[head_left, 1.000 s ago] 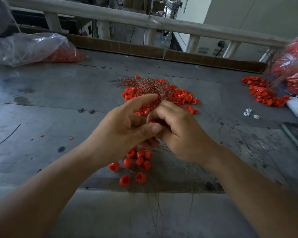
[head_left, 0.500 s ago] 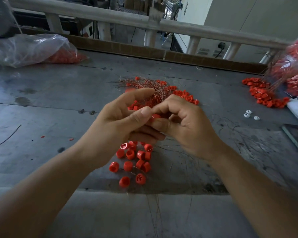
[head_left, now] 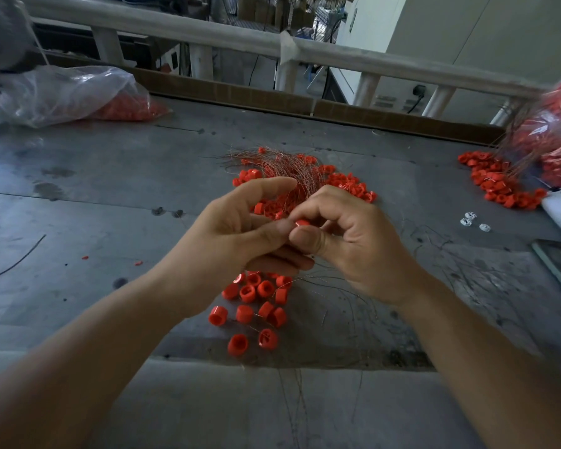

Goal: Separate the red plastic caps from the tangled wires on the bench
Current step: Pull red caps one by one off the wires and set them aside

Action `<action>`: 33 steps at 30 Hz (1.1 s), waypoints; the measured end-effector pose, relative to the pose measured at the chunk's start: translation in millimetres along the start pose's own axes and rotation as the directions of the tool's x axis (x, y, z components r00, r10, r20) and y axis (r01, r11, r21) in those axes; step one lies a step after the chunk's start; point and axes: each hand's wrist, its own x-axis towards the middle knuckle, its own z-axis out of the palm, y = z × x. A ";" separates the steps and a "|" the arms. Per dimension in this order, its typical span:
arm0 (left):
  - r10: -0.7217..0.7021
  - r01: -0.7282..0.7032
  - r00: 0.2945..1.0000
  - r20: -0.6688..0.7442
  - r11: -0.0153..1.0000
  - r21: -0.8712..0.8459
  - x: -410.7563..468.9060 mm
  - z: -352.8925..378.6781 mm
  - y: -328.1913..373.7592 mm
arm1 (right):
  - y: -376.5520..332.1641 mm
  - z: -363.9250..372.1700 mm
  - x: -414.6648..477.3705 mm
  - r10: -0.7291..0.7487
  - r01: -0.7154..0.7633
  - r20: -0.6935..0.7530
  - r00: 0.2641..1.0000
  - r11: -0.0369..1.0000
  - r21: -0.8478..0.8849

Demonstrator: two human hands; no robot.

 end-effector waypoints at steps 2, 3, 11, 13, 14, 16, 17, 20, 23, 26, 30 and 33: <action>0.004 -0.004 1.000 -0.014 1.000 -0.002 -0.2 -0.6 0.6 | 0.7 -0.6 -0.3 -0.002 0.002 -0.018 1.000 0.999 -0.045; 0.013 -0.012 1.000 -0.021 1.000 0.024 -0.2 -0.5 0.8 | 1.0 -0.8 -0.7 -0.004 0.003 -0.018 1.000 0.997 -0.071; 0.020 -0.013 0.999 -0.025 0.969 0.248 -0.3 2.2 0.2 | 0.4 2.4 -1.7 -0.025 0.029 0.023 0.999 0.982 -0.188; 0.007 -0.002 1.000 -0.023 0.971 0.238 0.5 -0.3 -0.4 | -0.7 2.6 -2.1 -0.040 0.042 0.014 0.999 0.980 -0.192; -0.002 0.006 1.000 -0.020 0.974 0.228 0.9 -1.7 -0.7 | -0.8 3.2 -2.5 -0.044 0.046 0.013 0.999 0.981 -0.189; -0.016 0.018 1.000 -0.016 0.984 0.179 1.6 -4.2 -1.1 | -0.1 4.3 -3.0 -0.041 0.042 0.009 0.999 0.986 -0.161; -0.019 0.021 1.000 -0.013 0.991 0.131 1.8 -5.4 -0.6 | 0.1 4.1 -2.9 -0.017 0.017 0.004 1.000 0.992 -0.121; 0.009 -0.009 1.000 -0.017 1.000 -0.020 2.8 -10.1 1.4 | -1.3 1.1 -1.7 0.090 -0.091 0.027 0.996 0.995 0.042; 0.042 -0.043 0.999 -0.017 0.993 -0.105 3.7 -12.9 3.6 | -3.7 1.6 -1.6 0.119 -0.128 0.082 0.990 0.984 0.120; 0.061 -0.067 0.997 -0.040 0.985 -0.158 4.5 -13.6 3.0 | -4.5 1.2 -2.4 0.122 -0.131 0.076 0.990 0.985 0.115; 0.073 -0.089 0.995 -0.064 0.954 -0.285 5.6 -18.4 4.4 | -1.0 -7.0 -0.8 0.077 -0.077 -0.022 0.997 0.997 -0.002; 0.089 -0.096 0.995 -0.040 0.966 -0.241 3.2 -18.3 6.2 | -1.1 -7.7 -0.8 0.078 -0.079 -0.049 0.996 0.997 -0.019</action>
